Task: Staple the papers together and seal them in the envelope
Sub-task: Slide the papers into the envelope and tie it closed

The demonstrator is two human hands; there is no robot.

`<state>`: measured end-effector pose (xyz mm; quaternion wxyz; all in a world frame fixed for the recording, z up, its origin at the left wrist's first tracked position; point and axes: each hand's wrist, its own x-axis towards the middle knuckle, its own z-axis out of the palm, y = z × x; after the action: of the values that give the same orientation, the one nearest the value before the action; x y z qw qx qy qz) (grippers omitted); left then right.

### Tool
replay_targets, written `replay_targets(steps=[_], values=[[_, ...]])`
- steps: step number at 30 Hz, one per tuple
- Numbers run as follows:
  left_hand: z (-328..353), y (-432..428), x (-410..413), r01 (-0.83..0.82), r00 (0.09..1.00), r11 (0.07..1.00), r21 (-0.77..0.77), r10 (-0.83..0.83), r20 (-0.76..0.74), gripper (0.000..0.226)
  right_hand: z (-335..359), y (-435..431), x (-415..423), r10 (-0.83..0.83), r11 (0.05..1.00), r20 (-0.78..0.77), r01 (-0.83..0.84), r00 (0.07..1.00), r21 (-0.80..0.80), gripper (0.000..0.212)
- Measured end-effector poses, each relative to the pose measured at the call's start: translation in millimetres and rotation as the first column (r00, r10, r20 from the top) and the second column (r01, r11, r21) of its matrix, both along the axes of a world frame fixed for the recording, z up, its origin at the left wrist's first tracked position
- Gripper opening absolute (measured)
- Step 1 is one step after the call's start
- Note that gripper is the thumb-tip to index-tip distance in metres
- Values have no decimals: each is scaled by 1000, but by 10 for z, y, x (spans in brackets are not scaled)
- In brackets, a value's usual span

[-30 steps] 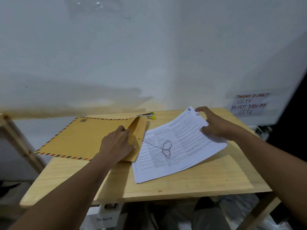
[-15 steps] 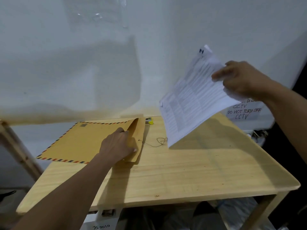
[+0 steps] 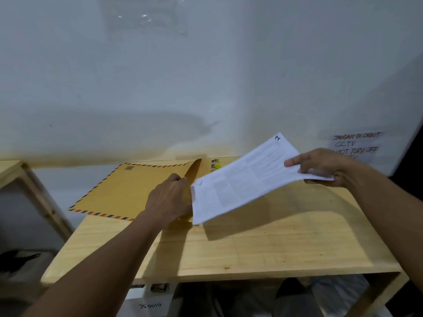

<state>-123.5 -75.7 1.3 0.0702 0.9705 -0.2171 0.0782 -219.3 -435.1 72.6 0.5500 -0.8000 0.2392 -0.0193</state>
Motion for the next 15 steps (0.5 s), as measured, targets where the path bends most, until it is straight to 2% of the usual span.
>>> replay_targets(steps=[6, 10, 13, 15], values=[[16, 16, -64, 56, 998, 996, 63, -54, -35, 93, -211, -49, 228, -132, 991, 27, 131, 991, 34, 39], [-11, 31, -31, 115, 993, 992, 46, -114, -21, 85, -324, 54, 345, -96, 992, 125, 105, 987, -65, 38], [21, 43, 34, 141, 988, 989, 46, -138, -69, 102, -407, 170, 375, -63, 993, 183, 79, 981, -85, 38], [47, 38, 52, 147, 985, 987, 65, -140, -100, 113, -445, 175, 388, -69, 996, 184, 78, 980, -42, 37]])
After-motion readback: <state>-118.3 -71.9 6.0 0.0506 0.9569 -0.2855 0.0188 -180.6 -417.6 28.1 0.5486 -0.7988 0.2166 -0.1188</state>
